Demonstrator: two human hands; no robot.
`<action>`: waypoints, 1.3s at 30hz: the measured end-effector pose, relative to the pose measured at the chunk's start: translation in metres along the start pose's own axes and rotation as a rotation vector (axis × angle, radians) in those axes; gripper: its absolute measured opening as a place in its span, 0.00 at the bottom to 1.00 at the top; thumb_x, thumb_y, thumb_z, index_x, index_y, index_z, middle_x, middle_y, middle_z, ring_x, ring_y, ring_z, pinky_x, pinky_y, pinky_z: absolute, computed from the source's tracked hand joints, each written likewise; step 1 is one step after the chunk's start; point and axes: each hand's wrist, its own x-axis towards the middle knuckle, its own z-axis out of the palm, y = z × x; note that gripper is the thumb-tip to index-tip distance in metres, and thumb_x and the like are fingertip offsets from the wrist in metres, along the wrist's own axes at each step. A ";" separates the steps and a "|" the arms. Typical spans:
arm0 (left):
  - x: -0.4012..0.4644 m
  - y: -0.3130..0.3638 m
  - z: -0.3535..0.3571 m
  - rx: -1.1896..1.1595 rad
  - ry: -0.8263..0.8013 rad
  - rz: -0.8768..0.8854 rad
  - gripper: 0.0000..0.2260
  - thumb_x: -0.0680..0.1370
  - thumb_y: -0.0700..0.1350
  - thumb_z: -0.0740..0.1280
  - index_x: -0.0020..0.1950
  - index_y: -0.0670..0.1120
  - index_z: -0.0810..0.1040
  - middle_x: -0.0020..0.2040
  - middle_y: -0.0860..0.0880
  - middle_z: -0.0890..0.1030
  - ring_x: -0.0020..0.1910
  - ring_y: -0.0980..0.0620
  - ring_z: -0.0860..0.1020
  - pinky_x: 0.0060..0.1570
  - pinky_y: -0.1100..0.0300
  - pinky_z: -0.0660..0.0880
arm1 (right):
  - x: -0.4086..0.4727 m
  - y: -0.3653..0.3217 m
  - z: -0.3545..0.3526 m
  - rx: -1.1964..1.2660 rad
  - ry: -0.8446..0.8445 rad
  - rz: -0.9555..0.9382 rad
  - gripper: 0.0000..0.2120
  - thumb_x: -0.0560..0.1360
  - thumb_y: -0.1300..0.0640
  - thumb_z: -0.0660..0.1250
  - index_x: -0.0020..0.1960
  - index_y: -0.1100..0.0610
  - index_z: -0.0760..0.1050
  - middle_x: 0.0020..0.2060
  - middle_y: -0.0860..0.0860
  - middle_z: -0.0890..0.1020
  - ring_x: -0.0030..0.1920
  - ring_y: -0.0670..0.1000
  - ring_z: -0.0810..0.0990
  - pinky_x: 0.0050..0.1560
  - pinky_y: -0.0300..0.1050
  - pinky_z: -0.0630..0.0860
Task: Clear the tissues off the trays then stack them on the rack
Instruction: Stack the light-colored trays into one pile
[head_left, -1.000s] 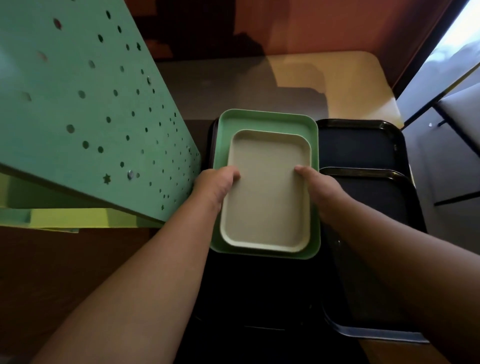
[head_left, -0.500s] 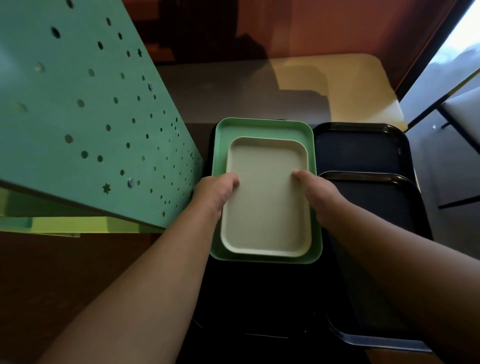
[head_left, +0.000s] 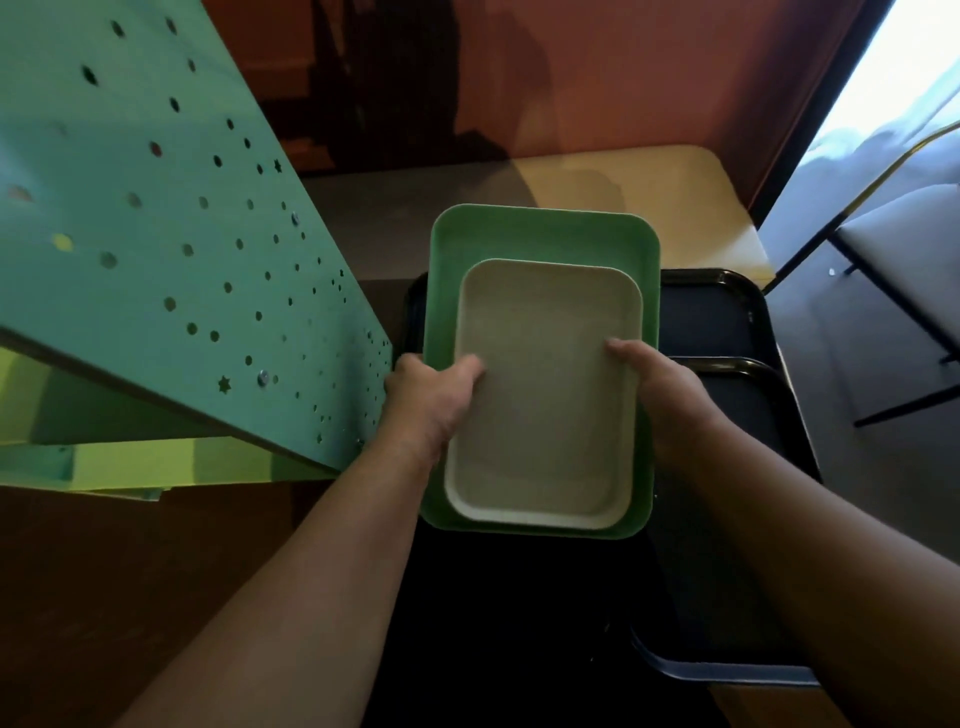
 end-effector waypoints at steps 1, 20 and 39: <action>-0.004 0.002 0.004 0.002 -0.013 0.025 0.37 0.67 0.59 0.73 0.71 0.47 0.65 0.65 0.43 0.76 0.57 0.41 0.79 0.54 0.45 0.80 | -0.005 0.000 -0.009 0.024 -0.005 -0.022 0.10 0.80 0.49 0.69 0.52 0.56 0.79 0.52 0.57 0.85 0.52 0.59 0.85 0.54 0.59 0.80; -0.098 -0.025 0.148 -0.152 -0.240 0.668 0.29 0.69 0.30 0.75 0.68 0.44 0.75 0.59 0.48 0.84 0.58 0.54 0.82 0.53 0.58 0.81 | -0.055 0.015 -0.221 -0.310 0.029 -0.672 0.34 0.68 0.49 0.82 0.69 0.56 0.74 0.56 0.54 0.84 0.55 0.46 0.85 0.49 0.38 0.82; -0.120 -0.052 0.155 0.006 -0.164 0.553 0.37 0.63 0.48 0.77 0.72 0.50 0.74 0.61 0.50 0.83 0.61 0.49 0.82 0.60 0.46 0.81 | -0.054 0.054 -0.244 -0.597 0.108 -0.799 0.33 0.67 0.36 0.78 0.64 0.55 0.79 0.54 0.50 0.85 0.54 0.50 0.83 0.50 0.40 0.76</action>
